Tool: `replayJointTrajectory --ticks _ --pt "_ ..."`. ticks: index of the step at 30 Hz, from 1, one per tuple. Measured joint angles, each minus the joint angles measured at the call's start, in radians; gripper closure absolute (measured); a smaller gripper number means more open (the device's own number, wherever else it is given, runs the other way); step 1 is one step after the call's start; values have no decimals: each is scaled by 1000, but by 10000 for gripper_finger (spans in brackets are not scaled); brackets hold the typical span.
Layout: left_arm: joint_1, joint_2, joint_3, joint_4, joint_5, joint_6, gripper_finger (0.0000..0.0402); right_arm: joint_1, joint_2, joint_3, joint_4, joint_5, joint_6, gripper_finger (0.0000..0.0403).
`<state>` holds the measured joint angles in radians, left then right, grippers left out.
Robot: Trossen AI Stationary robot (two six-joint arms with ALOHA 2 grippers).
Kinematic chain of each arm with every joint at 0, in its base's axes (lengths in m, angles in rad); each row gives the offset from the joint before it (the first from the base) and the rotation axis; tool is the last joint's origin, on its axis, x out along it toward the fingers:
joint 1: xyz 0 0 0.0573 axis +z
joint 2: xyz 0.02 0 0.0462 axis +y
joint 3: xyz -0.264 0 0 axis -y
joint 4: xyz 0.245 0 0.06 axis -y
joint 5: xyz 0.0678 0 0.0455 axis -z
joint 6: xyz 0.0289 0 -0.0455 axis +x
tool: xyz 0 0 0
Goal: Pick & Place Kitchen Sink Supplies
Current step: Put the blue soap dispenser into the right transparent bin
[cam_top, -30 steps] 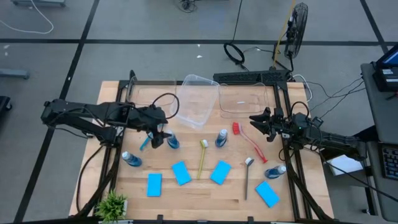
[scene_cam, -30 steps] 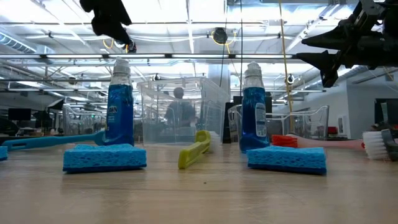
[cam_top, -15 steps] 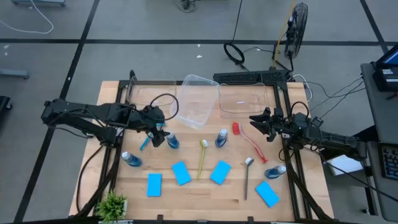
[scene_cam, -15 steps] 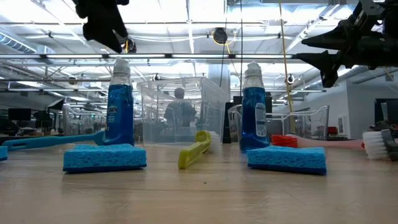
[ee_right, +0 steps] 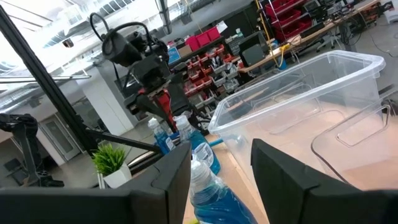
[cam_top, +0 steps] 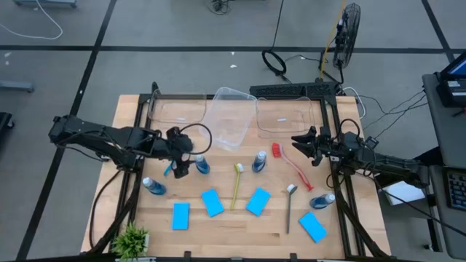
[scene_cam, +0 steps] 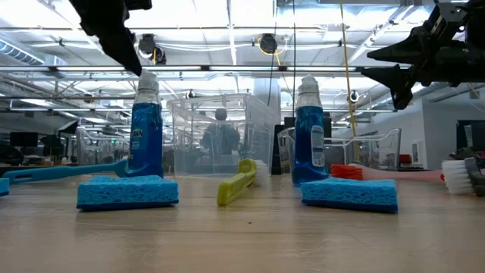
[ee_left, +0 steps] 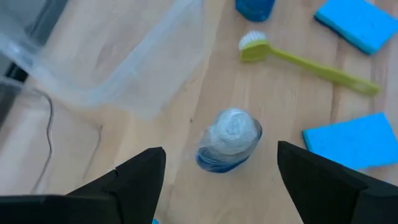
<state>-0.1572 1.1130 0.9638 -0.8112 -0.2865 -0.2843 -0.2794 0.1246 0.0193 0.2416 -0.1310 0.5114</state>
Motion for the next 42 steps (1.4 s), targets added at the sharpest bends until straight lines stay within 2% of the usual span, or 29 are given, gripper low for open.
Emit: replayJointTrajectory --ticks 7,17,22,31,36,42 --pt "-16 1 0 0 -3 64 91 0 0 0 0 0 0 248" --pt "-36 142 -1 28 50 73 91 0 0 0 -12 2 0 248" --pt "-35 203 -1 30 -4 101 91 0 0 0 -13 1 0 248" --pt "-35 193 -1 61 -56 129 91 0 0 0 -13 0 0 248" --pt "-33 196 0 95 -57 211 91 0 0 0 -14 0 0 248" --pt "-32 200 0 121 -56 238 92 0 0 0 -14 1 1 248"
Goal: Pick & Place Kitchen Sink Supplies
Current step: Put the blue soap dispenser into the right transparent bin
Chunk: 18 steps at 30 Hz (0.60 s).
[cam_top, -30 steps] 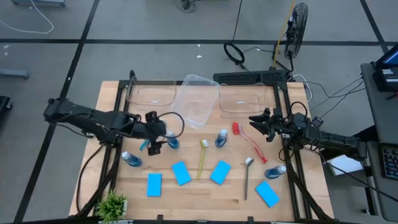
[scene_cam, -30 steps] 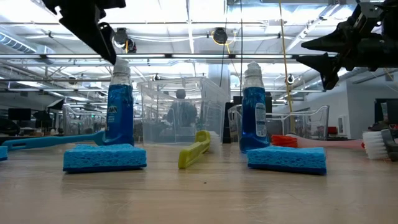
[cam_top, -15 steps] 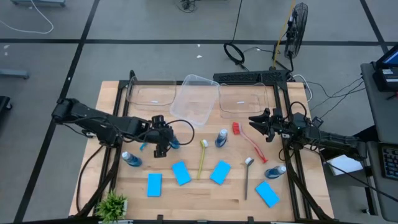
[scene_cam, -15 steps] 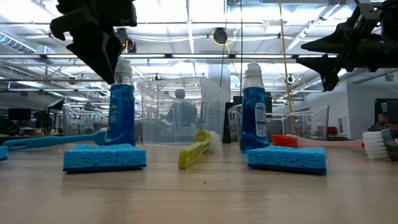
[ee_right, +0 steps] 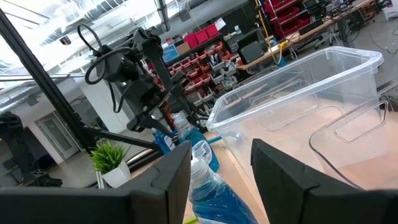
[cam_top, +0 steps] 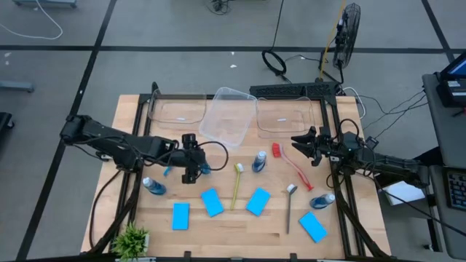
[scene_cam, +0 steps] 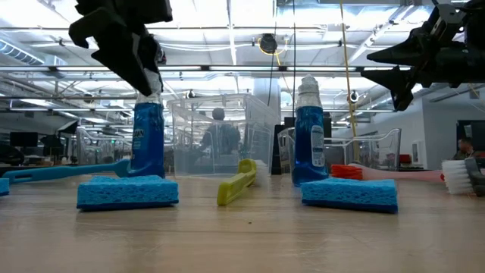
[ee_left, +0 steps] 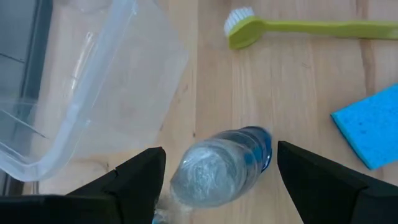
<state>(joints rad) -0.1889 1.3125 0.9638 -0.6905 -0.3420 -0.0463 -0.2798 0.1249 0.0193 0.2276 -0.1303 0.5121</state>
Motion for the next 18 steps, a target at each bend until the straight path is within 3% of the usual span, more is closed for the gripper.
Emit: replayJointTrajectory --ticks 15,18 --pt "27 1 -32 37 11 12 93 0 0 0 0 3 0 248" --pt "27 1 -32 42 11 13 109 0 0 0 0 3 0 248"
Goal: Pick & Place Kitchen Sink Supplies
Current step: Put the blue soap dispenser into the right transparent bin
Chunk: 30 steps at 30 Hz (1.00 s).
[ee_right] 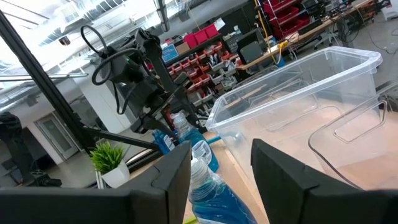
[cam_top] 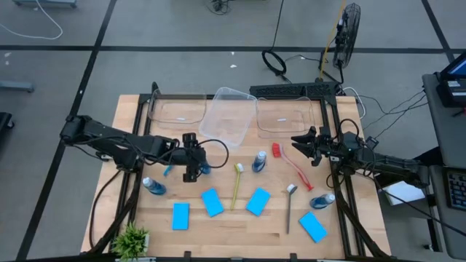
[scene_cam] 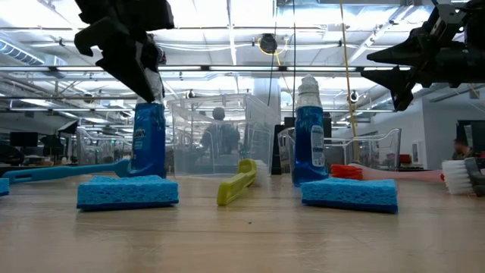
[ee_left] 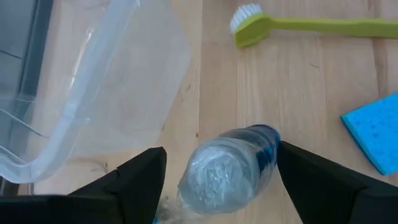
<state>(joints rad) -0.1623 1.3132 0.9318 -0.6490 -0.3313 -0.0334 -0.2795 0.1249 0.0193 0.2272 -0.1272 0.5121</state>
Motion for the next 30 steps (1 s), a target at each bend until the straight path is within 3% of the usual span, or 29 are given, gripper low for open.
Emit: replayJointTrajectory --ticks 9,14,22,30 --pt "-1 -3 2 -9 23 -10 217 0 0 0 0 0 0 248" --pt "0 -3 2 -15 15 -23 258 0 0 0 0 0 0 248" --pt "0 -2 2 -18 20 -28 259 0 0 0 0 0 0 248" --pt "-3 -1 2 22 89 -60 259 0 0 0 12 -3 11 248"
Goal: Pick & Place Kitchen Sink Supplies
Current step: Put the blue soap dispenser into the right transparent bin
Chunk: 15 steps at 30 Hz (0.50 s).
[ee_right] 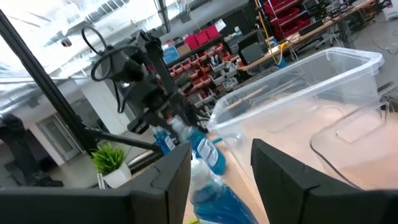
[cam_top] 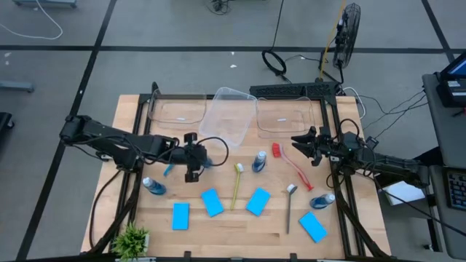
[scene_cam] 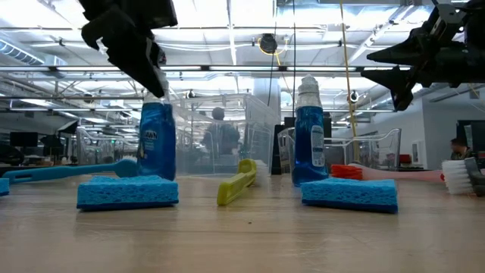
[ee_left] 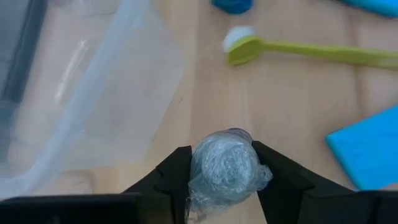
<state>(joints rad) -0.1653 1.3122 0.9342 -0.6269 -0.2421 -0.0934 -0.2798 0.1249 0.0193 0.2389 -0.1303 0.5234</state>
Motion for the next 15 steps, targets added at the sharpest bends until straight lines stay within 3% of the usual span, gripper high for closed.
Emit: replayJointTrajectory --ticks 7,15 --pt "-2 4 53 -11 160 -88 259 0 0 0 90 -1 75 248" --pt "-1 3 140 0 199 -156 259 0 0 0 171 -1 75 248"
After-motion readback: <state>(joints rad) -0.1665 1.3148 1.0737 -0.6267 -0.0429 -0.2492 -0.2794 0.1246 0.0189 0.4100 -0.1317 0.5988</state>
